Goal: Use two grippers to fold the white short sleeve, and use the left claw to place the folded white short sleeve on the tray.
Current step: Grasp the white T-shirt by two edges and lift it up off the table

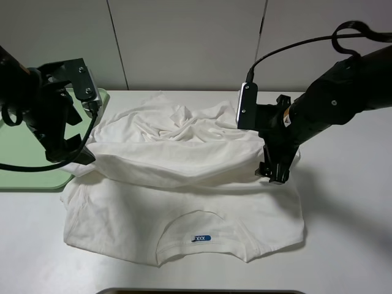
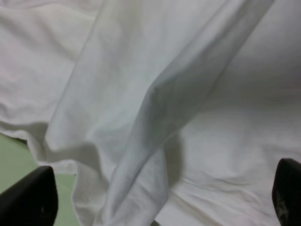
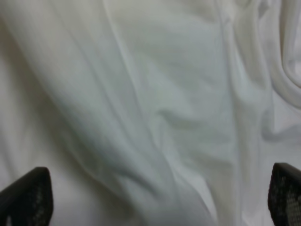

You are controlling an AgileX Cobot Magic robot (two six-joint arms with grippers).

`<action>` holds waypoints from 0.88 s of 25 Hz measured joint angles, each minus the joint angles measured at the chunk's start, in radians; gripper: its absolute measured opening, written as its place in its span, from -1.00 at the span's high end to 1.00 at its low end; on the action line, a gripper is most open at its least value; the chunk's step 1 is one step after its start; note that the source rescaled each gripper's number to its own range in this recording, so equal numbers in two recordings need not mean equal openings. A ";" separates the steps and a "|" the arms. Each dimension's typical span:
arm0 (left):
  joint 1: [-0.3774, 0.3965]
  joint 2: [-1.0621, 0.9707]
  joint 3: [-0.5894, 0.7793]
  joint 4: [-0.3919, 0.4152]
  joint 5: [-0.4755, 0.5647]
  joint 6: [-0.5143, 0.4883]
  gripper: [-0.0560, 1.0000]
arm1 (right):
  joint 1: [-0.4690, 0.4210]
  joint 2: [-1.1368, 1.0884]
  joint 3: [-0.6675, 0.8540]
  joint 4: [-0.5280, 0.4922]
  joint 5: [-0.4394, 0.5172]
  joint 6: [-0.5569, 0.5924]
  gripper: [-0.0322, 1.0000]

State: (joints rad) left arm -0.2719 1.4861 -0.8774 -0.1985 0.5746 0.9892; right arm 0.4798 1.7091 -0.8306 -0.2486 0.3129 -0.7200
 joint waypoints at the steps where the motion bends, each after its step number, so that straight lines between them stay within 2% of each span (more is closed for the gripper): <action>1: 0.000 0.003 0.000 0.000 -0.001 0.005 -0.81 | 0.000 0.012 0.000 -0.006 -0.013 0.006 -1.00; 5: 0.000 0.005 0.000 -0.002 -0.002 0.011 -0.81 | 0.000 0.047 0.000 -0.016 -0.044 0.011 -0.99; 7: 0.000 0.006 0.000 -0.003 -0.002 0.014 -0.81 | 0.000 0.090 0.000 -0.025 -0.032 0.011 -0.31; 8: 0.000 0.008 0.000 -0.003 -0.003 0.019 -0.81 | 0.000 0.100 0.000 -0.026 -0.016 0.011 0.19; 9: 0.000 0.008 0.000 -0.003 -0.003 0.019 -0.81 | 0.000 0.103 0.000 -0.029 0.003 0.015 0.53; 10: 0.000 0.008 0.000 -0.003 -0.004 0.032 -0.81 | 0.000 0.105 0.000 -0.036 0.019 0.015 0.81; 11: 0.000 0.008 0.000 -0.003 -0.004 0.052 -0.80 | 0.000 0.105 0.000 -0.046 0.025 0.018 0.93; 18: 0.000 0.013 0.000 -0.026 -0.004 0.142 -0.77 | 0.000 0.106 0.000 -0.082 0.035 0.047 0.94; 22: 0.000 0.079 0.000 -0.039 -0.006 0.157 -0.77 | 0.000 0.106 0.000 -0.082 0.044 0.048 0.94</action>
State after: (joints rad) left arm -0.2719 1.5656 -0.8774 -0.2378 0.5684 1.1461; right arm 0.4798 1.8147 -0.8306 -0.3303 0.3571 -0.6721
